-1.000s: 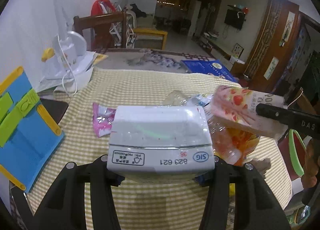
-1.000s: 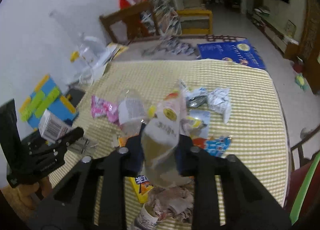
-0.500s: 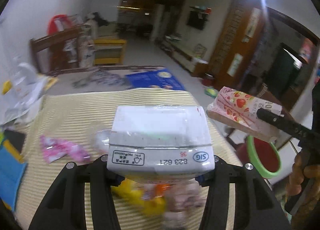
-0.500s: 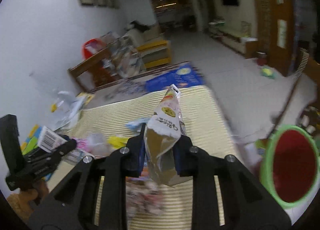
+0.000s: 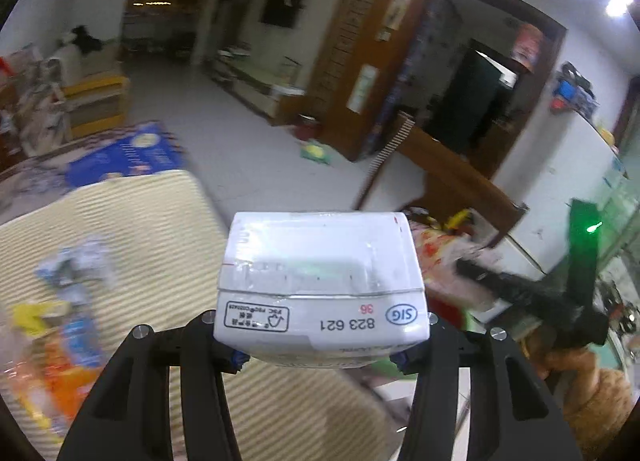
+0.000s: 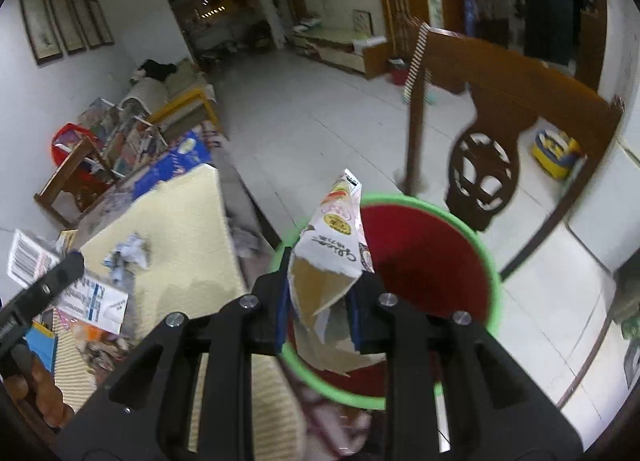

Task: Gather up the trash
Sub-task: 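Carry both items to the red bucket and open both tools to drop them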

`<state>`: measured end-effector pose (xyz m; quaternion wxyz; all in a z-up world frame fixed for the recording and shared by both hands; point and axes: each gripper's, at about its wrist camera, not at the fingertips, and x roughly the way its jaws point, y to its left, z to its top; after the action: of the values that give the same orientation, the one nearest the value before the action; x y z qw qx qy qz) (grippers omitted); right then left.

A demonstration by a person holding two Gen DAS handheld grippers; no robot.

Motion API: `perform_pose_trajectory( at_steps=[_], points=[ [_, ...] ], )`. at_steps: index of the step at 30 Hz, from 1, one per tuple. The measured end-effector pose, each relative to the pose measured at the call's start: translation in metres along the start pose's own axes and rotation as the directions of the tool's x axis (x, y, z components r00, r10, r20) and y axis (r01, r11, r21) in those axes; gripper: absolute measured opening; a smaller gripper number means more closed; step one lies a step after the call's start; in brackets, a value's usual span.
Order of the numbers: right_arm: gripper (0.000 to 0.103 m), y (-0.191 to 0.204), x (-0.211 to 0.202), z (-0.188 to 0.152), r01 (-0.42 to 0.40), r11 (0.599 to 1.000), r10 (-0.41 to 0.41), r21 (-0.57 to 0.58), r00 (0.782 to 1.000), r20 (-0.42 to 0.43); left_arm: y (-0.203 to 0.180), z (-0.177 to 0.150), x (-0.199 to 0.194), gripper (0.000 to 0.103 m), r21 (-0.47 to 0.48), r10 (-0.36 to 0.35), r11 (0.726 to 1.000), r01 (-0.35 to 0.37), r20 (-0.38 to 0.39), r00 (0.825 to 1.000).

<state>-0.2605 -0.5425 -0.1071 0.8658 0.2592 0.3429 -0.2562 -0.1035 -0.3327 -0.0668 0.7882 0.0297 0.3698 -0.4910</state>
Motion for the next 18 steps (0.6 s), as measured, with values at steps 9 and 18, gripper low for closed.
perform_pose_trajectory(
  at_steps=[9, 18],
  points=[
    [0.062, -0.057, 0.003, -0.005, 0.059, 0.998, -0.059, -0.009, 0.997, -0.044, -0.086, 0.006, 0.096, 0.049, 0.064, -0.090, 0.993, 0.097, -0.105, 0.990],
    [0.066, -0.098, -0.022, -0.002, 0.133, 0.989, -0.134, 0.064, 0.991, 0.015, -0.111, -0.004, 0.147, 0.066, 0.078, -0.068, 0.993, 0.085, -0.194, 0.979]
  ],
)
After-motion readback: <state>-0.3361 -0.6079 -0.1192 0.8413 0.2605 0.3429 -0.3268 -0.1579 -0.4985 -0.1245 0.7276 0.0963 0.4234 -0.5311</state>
